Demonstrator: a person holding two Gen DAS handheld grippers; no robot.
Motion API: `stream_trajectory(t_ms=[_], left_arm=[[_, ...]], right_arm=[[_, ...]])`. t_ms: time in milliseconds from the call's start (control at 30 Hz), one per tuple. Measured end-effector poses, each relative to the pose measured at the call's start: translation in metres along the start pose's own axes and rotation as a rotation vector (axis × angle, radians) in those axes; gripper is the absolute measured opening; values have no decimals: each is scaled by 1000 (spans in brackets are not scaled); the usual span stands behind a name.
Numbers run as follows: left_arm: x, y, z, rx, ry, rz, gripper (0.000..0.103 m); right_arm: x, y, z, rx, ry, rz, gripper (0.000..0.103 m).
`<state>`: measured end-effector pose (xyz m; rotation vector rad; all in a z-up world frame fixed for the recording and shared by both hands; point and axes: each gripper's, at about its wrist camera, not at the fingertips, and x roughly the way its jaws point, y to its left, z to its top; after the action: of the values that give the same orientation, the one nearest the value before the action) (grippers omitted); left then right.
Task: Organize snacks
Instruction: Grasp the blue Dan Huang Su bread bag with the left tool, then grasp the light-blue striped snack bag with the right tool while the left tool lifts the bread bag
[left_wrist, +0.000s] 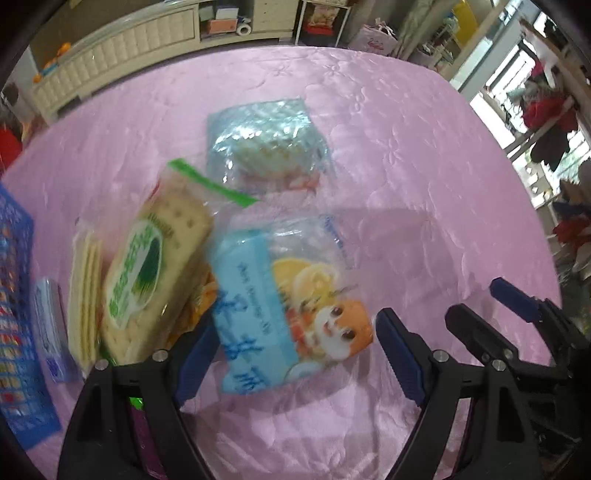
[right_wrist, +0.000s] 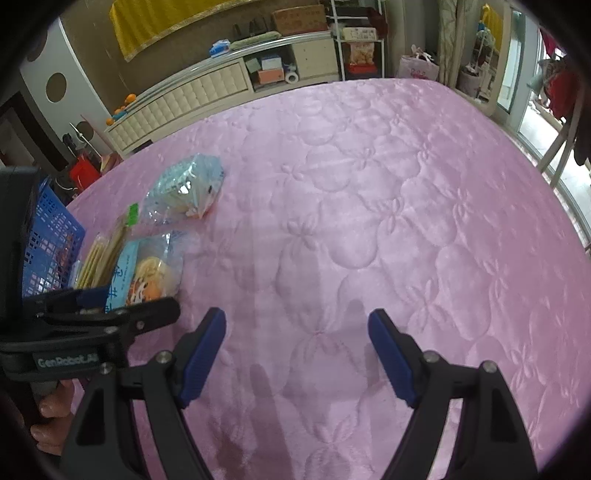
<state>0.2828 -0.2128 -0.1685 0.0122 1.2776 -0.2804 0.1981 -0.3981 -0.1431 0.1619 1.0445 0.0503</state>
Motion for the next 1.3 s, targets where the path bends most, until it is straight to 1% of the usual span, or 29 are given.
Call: stream_trajectory(t_ms=[67, 267, 300, 333, 367, 400, 467, 600, 667, 767, 900, 967, 1100, 1300], left_arm=[[5, -6, 4, 17, 7, 37, 82], [15, -17, 17, 19, 13, 72, 82], [16, -19, 17, 20, 6, 75, 80], [15, -20, 17, 23, -9, 82, 67], [14, -23, 18, 26, -33, 96, 64], [12, -25, 19, 33, -45, 89, 63], [10, -28, 16, 44, -34, 54, 63], [3, -36, 2, 96, -55, 71, 63], [-3, -35, -4, 103, -66, 73, 63], [-17, -27, -10, 94, -83, 54, 63], [-46, -12, -9, 109, -141, 44, 63], [-64, -3, -12, 117, -179, 58, 63], [-88, 21, -14, 112, -226, 94, 63], [-100, 50, -5, 52, -258, 125, 63]], right_arm=[[-1, -1, 1, 8, -4, 6, 83], [3, -10, 0, 41, 22, -2, 83], [4, -12, 0, 48, 26, -2, 83], [5, -13, 0, 54, 28, -5, 83], [6, -13, 0, 59, 31, -12, 83], [8, -13, 0, 61, 36, -17, 83], [9, -12, 1, 59, 38, -23, 83], [12, -10, -1, 54, 44, -46, 83], [13, -9, -4, 52, 52, -64, 83], [8, -6, -9, 52, 61, -53, 83], [-3, 0, -11, 74, 64, -58, 83], [-12, 8, -7, 67, 51, -66, 83], [-26, 25, 7, 37, 17, -73, 83], [-22, 56, 31, -28, 16, -63, 83]])
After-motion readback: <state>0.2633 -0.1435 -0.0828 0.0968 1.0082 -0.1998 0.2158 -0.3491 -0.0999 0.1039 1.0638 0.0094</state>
